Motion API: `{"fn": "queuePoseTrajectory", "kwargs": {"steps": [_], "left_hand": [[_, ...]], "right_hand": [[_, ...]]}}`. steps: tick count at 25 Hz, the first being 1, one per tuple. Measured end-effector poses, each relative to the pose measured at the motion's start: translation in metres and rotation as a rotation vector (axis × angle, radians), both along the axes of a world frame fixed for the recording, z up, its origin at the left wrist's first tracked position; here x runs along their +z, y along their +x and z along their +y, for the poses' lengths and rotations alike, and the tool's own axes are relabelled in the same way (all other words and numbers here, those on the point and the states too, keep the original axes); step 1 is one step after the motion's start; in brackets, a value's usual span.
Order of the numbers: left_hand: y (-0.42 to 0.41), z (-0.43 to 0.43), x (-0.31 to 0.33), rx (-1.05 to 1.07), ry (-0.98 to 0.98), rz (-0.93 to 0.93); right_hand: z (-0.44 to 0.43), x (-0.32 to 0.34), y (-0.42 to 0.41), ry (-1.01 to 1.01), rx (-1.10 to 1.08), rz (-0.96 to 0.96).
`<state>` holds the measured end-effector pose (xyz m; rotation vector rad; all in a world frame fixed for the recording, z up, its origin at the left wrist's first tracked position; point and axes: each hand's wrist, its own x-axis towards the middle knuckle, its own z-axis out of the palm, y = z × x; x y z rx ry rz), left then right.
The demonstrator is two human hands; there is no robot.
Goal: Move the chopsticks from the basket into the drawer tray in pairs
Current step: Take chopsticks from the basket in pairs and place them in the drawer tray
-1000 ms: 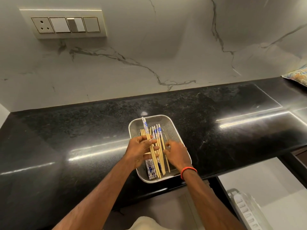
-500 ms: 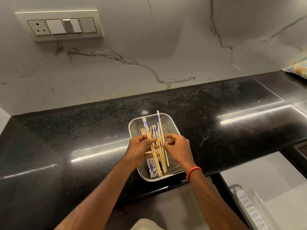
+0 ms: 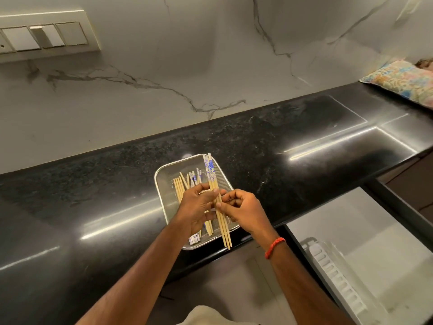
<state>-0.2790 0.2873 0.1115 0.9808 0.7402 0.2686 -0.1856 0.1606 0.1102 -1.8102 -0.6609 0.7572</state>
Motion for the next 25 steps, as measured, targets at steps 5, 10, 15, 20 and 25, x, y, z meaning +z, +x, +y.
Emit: {"fn": "queuePoseTrajectory", "kwargs": {"steps": [5,10,15,20,25], "left_hand": [[0.029,-0.040,0.013,-0.072,0.050,-0.019],[0.049,-0.081,0.011,-0.141,0.079,0.032],[0.070,-0.125,0.005,-0.202,0.079,0.061],[0.091,-0.169,-0.002,-0.261,0.082,0.100],[0.103,-0.213,-0.015,-0.317,0.070,0.133]], "right_hand": [[-0.040,0.008,0.019,0.106,-0.113,0.100],[-0.085,0.004,0.032,0.080,-0.163,0.085],[-0.134,-0.008,0.046,0.039,-0.196,0.047],[-0.186,-0.020,0.059,-0.005,-0.202,0.022],[-0.228,-0.029,0.071,-0.011,-0.245,0.059]]}}
